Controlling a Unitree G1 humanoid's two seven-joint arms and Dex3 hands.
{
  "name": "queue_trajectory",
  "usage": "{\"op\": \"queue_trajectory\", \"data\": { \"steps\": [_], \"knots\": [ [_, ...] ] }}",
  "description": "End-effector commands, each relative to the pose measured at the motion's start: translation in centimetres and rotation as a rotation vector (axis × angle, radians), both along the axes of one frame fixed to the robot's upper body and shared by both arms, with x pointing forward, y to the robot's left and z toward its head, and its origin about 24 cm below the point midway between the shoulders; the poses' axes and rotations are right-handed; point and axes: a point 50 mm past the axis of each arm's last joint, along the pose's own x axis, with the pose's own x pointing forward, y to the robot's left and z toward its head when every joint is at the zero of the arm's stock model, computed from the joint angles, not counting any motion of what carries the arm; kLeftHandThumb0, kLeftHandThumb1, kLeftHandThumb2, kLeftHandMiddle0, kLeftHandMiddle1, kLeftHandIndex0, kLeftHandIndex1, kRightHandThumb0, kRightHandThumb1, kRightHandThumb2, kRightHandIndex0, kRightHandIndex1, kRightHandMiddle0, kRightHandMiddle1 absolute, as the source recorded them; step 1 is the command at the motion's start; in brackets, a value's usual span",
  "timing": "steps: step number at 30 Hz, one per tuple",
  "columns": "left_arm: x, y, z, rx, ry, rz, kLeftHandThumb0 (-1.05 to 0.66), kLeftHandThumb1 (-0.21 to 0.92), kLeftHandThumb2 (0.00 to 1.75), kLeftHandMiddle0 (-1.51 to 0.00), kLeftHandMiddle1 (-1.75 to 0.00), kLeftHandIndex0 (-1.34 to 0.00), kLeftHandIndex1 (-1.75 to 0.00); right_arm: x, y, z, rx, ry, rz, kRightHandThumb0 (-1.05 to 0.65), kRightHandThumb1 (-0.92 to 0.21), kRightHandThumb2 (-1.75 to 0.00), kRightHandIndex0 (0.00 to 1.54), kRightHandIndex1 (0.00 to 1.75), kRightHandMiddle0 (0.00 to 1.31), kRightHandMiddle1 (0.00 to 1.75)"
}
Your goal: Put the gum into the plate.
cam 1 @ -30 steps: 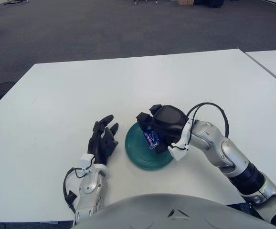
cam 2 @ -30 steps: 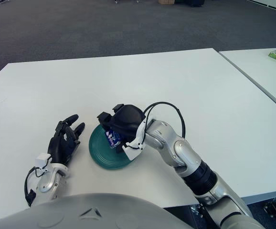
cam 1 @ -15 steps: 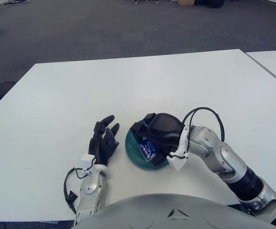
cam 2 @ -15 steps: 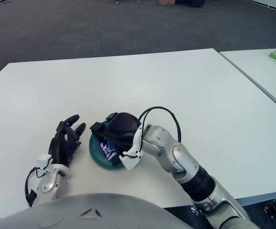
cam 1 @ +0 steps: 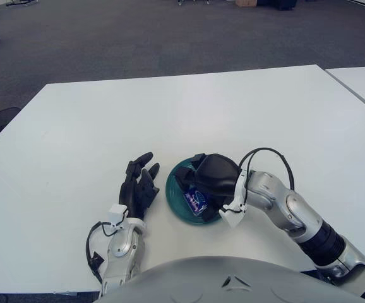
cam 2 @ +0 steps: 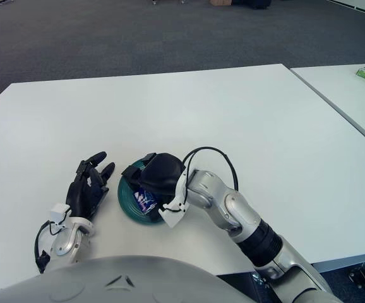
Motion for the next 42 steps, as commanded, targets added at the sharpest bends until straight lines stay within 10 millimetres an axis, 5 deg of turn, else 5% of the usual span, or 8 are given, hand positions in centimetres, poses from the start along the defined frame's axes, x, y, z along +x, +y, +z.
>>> {"op": "queue_trajectory", "data": {
  "steps": [1,4,8,16,31,42],
  "knots": [
    [0.0,-0.4,-0.2,-0.049,0.019,-0.003,-0.77,0.92,0.92,-0.44,-0.36,-0.09,-0.93,0.0,-0.5,0.5,-0.047,-0.052,0.005,-0.80,-0.92,-0.92,0.29,0.61,0.01,0.71],
    [0.0,-0.5,-0.2,-0.072,0.024,-0.007,-0.77,0.92,0.94,-0.41,-0.35,-0.08,-0.91,0.0,-0.6,0.6,-0.075,-0.062,0.011,-0.86,-0.92,-1.00,0.24,0.22,0.00,0.44],
    [0.0,-0.5,-0.2,-0.093,0.033,-0.011,-0.76,0.92,0.96,-0.40,-0.26,-0.06,-0.88,0.0,-0.7,0.7,-0.086,-0.059,0.012,-0.91,-0.92,-1.06,0.18,0.05,0.00,0.25],
    [-0.1,-0.7,-0.1,-0.131,0.044,-0.020,-0.77,0.92,1.00,-0.39,-0.17,-0.04,-0.86,0.0,-0.9,0.9,-0.078,-0.041,0.010,-0.99,-0.92,-1.13,0.12,0.00,0.00,0.13],
    [-0.2,-1.1,0.8,-0.217,0.024,-0.020,-0.74,0.92,1.00,-0.36,-0.10,0.00,-0.83,0.2,-1.2,1.2,0.005,-0.058,-0.012,-1.05,-0.92,-1.15,0.15,0.00,0.00,0.18],
    [-0.5,-0.3,-0.1,-0.077,0.042,0.012,-0.73,0.92,0.99,-0.40,-0.09,-0.01,-0.83,1.7,-2.9,1.5,0.187,0.079,-0.185,-1.05,-0.92,-1.04,0.18,0.01,0.00,0.18]
  ]
}}
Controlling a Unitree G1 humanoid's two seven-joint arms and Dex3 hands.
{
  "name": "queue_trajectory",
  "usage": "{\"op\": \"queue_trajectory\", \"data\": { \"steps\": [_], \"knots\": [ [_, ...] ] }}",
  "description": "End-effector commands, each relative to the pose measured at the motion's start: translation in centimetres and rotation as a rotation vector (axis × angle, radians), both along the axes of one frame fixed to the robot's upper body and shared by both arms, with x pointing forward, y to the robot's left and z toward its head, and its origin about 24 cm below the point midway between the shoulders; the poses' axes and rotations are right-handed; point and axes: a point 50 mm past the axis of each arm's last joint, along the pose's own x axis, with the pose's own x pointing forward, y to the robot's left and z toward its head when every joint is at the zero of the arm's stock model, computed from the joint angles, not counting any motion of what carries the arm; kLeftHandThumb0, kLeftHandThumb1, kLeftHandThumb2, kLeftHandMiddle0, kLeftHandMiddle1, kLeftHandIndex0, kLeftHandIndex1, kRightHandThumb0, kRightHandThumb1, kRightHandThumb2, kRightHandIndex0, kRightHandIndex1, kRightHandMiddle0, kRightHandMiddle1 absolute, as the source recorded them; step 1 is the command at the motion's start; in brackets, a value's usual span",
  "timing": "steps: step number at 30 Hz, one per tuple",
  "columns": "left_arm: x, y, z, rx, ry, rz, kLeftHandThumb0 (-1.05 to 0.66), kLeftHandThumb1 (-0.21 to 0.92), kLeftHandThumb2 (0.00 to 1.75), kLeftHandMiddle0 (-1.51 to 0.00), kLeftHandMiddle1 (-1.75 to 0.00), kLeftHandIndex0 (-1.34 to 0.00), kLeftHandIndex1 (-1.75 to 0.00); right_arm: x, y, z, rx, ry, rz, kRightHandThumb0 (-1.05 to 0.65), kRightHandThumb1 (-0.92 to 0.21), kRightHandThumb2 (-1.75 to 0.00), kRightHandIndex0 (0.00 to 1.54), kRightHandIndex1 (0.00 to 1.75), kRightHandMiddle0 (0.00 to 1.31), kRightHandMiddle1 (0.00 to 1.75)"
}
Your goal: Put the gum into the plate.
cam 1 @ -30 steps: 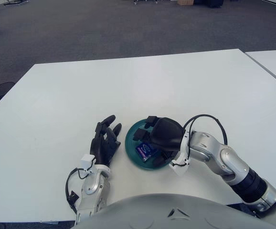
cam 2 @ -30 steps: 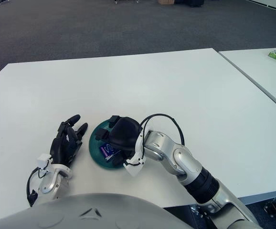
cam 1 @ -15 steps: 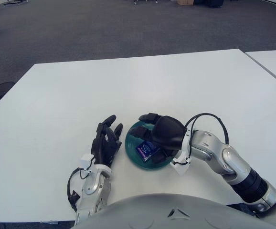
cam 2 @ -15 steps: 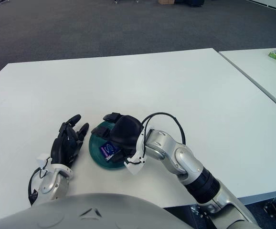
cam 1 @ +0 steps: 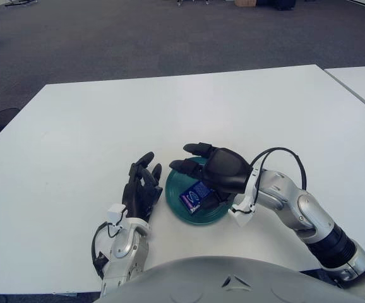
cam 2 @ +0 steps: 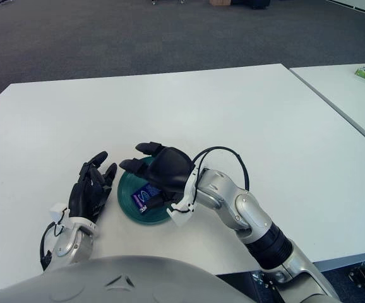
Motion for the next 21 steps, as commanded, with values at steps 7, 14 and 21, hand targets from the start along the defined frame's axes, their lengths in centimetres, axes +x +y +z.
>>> {"op": "queue_trajectory", "data": {
  "steps": [7,14,21],
  "knots": [
    [-0.6,0.6,-0.9,0.099,0.003,-0.013,-0.77,0.92,0.95,-0.46,-0.11,-0.05,-0.87,1.8,-2.1,-1.2,0.407,0.331,-0.269,-1.05,-0.92,-0.92,0.12,0.00,0.00,0.26],
    [-0.8,0.5,-0.8,0.122,-0.002,-0.011,-0.79,0.92,0.92,-0.49,-0.12,-0.09,-0.89,2.0,-4.0,-2.9,0.786,0.589,-0.435,-1.05,-0.92,-0.84,0.04,0.00,0.00,0.19],
    [-1.0,0.6,-0.8,0.141,0.005,0.013,-0.79,0.92,0.90,-0.54,-0.15,-0.13,-0.91,1.8,-5.1,-4.8,1.063,0.644,-0.619,-1.01,-0.92,-0.86,0.01,0.00,0.00,0.12]
  ]
}}
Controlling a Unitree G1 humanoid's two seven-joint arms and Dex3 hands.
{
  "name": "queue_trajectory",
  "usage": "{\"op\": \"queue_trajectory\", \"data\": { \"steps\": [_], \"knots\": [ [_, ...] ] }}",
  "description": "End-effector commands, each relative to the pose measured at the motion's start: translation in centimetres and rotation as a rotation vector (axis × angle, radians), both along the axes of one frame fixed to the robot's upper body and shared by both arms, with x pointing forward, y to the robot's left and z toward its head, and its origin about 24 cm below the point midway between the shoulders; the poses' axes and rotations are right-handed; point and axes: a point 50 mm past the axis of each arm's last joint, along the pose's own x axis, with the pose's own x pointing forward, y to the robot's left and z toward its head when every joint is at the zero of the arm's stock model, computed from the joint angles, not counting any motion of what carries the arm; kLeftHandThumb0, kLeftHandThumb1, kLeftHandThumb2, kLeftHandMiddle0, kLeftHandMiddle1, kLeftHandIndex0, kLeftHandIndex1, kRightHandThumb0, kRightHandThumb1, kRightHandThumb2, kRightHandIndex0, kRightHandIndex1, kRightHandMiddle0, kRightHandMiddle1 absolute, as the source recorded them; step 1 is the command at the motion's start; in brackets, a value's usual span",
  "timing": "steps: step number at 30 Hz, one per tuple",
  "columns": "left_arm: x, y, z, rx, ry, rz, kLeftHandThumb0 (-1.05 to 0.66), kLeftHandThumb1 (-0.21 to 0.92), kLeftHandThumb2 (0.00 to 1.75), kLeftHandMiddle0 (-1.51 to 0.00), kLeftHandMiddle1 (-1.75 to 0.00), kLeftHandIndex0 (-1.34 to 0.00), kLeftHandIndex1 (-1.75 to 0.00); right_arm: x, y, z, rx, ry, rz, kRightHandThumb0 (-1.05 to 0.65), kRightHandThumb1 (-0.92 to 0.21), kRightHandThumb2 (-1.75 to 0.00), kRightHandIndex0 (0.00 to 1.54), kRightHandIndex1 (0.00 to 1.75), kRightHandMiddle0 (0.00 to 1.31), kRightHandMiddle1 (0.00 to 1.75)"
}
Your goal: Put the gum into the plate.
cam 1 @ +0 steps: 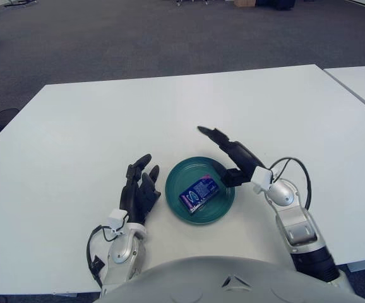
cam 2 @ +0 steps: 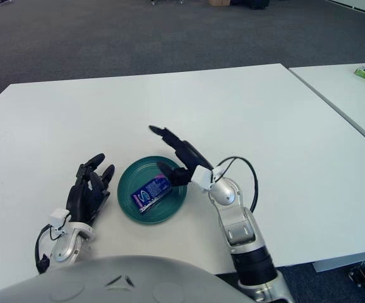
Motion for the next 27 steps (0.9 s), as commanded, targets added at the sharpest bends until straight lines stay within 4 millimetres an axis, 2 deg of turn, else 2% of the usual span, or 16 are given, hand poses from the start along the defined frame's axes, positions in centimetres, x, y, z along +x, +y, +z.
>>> {"op": "queue_trajectory", "data": {
  "steps": [1,7,14,19,27],
  "knots": [
    [-0.3,0.2,-0.4,0.015,0.028,0.018,-0.79,0.92,0.90,-0.55,-0.15,-0.13,-0.92,-0.2,-0.6,-0.9,0.078,0.046,-0.096,-1.00,-0.92,-0.86,0.01,0.00,0.00,0.12],
    [-0.4,0.3,-0.4,0.031,0.029,0.034,-0.79,0.92,0.90,-0.55,-0.16,-0.12,-0.91,-0.8,-1.3,-2.0,0.212,0.136,-0.259,-0.91,-0.92,-0.91,0.05,0.01,0.00,0.22],
    [-0.5,0.5,-0.4,0.070,0.026,0.031,-0.79,0.92,0.93,-0.48,-0.11,-0.06,-0.85,-1.4,-3.0,-2.6,0.247,0.159,-0.350,-0.82,-0.92,-0.97,0.13,0.01,0.00,0.42],
    [-0.5,0.6,-0.4,0.086,0.022,0.023,-0.78,0.92,0.95,-0.42,-0.06,-0.04,-0.82,-1.1,-5.0,-3.2,0.274,0.180,-0.414,-0.82,-0.92,-1.00,0.14,0.01,0.00,0.46],
    [-0.6,1.1,-0.5,0.091,0.022,0.022,-0.78,0.92,0.96,-0.38,-0.03,-0.02,-0.80,-1.4,-6.2,-4.2,0.266,0.214,-0.471,-0.83,-0.92,-0.99,0.13,0.01,0.00,0.48]
  ]
}}
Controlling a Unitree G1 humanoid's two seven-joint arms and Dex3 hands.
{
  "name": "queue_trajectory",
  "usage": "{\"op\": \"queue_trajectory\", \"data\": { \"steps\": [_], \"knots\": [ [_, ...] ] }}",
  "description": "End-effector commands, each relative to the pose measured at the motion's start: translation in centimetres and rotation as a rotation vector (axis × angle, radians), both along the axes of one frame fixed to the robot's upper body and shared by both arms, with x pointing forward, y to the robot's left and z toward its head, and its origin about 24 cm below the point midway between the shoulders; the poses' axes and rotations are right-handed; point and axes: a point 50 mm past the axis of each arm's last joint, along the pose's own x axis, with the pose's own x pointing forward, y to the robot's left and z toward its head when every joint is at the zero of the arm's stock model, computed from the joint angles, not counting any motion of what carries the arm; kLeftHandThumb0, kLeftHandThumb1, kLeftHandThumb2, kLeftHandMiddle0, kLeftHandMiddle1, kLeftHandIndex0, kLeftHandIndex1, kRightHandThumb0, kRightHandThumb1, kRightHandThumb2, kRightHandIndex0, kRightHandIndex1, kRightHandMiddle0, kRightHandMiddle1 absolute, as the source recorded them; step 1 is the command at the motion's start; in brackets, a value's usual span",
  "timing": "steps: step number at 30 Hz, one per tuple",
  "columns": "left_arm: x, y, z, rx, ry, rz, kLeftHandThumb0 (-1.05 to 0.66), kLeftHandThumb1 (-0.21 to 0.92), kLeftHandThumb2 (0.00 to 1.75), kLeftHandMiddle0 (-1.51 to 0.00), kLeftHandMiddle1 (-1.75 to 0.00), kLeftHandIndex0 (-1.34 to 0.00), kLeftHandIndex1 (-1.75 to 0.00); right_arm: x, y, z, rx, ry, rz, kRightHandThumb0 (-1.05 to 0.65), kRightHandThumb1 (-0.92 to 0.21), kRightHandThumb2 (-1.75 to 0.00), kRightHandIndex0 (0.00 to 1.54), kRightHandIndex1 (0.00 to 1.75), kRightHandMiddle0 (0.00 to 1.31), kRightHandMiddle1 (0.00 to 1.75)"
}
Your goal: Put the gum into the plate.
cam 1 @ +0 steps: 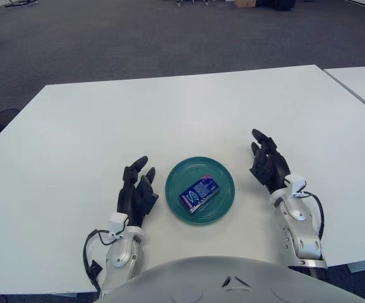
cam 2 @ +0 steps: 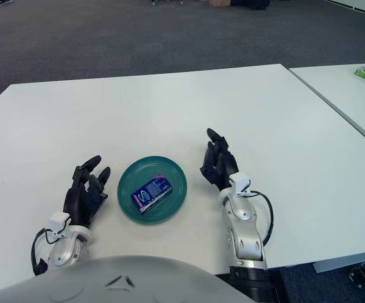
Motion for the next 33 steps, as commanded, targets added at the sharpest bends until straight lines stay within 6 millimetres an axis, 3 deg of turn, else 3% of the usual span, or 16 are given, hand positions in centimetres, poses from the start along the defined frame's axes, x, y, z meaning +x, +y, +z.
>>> {"op": "queue_trajectory", "data": {
  "steps": [1,10,33],
  "knots": [
    [-0.2,0.4,-0.5,0.013,0.021,-0.003,-0.78,0.92,0.96,-0.38,-0.03,-0.02,-0.80,-0.1,-0.6,-0.8,0.014,0.028,-0.024,-0.83,-0.92,-0.99,0.13,0.01,0.00,0.48],
    [-0.4,0.6,-0.6,0.010,0.024,-0.002,-0.78,0.92,0.95,-0.36,-0.02,-0.02,-0.79,-0.6,-1.0,-2.1,0.004,0.069,-0.025,-0.81,-0.92,-0.98,0.15,0.01,0.00,0.49],
    [-0.2,0.8,-0.7,0.016,0.021,-0.022,-0.78,0.92,0.94,-0.36,-0.01,-0.03,-0.78,-2.2,1.3,-5.1,-0.014,0.051,0.057,-0.74,-0.92,-0.96,0.17,0.01,0.00,0.46]
  ]
}}
